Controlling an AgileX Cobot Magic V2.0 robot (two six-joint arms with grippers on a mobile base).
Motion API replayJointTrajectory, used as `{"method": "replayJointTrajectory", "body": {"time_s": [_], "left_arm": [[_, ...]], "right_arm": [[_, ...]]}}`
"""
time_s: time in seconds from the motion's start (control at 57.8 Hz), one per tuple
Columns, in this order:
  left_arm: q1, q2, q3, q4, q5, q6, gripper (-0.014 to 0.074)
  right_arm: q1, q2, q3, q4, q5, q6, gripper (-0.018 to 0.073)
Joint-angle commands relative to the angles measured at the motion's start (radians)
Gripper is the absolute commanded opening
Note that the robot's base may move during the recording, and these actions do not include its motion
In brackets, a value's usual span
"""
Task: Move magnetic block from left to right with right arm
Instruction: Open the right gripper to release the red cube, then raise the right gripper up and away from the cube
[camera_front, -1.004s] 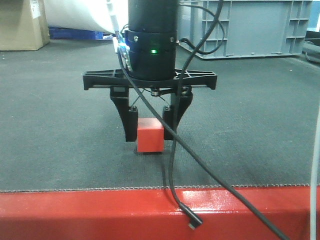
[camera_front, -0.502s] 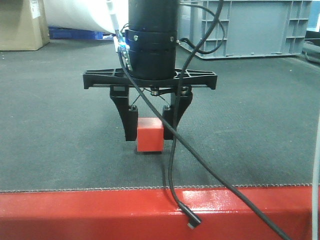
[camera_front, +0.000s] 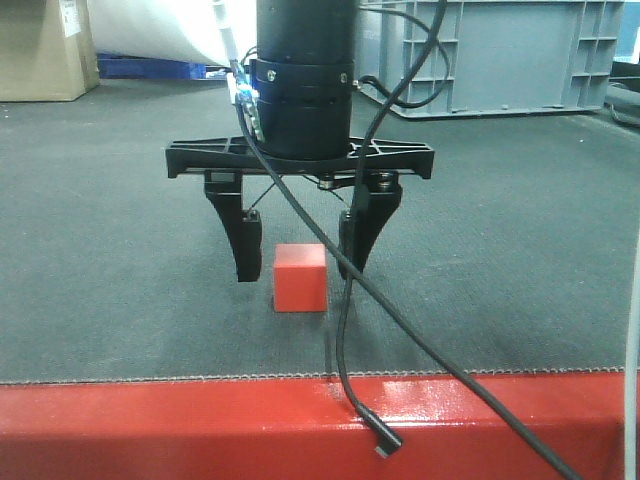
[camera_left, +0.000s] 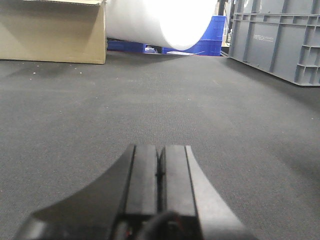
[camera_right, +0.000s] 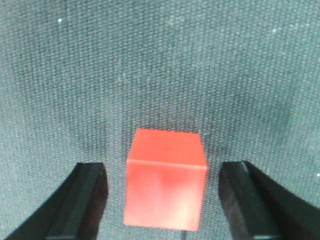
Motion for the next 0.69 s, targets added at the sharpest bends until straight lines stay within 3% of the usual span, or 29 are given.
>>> {"method": "replayJointTrajectory", "body": {"time_s": [0.0, 0.346, 0.571, 0.675], "left_arm": [[0.0, -0.008, 0.009, -0.005, -0.087, -0.006, -0.0117], [0.0, -0.008, 0.009, -0.005, -0.087, -0.006, -0.0117], [0.0, -0.008, 0.009, -0.005, -0.087, -0.006, -0.0117], [0.0, -0.008, 0.009, -0.005, -0.087, -0.006, -0.0117]], "right_arm": [[-0.001, -0.059, -0.034, -0.005, -0.006, -0.001, 0.0579], [-0.001, -0.111, -0.034, -0.015, -0.015, -0.001, 0.0579], [0.014, -0.233, -0.023, -0.095, -0.026, -0.005, 0.0574], [0.014, -0.3, 0.015, -0.122, -0.035, -0.006, 0.0524]]}}
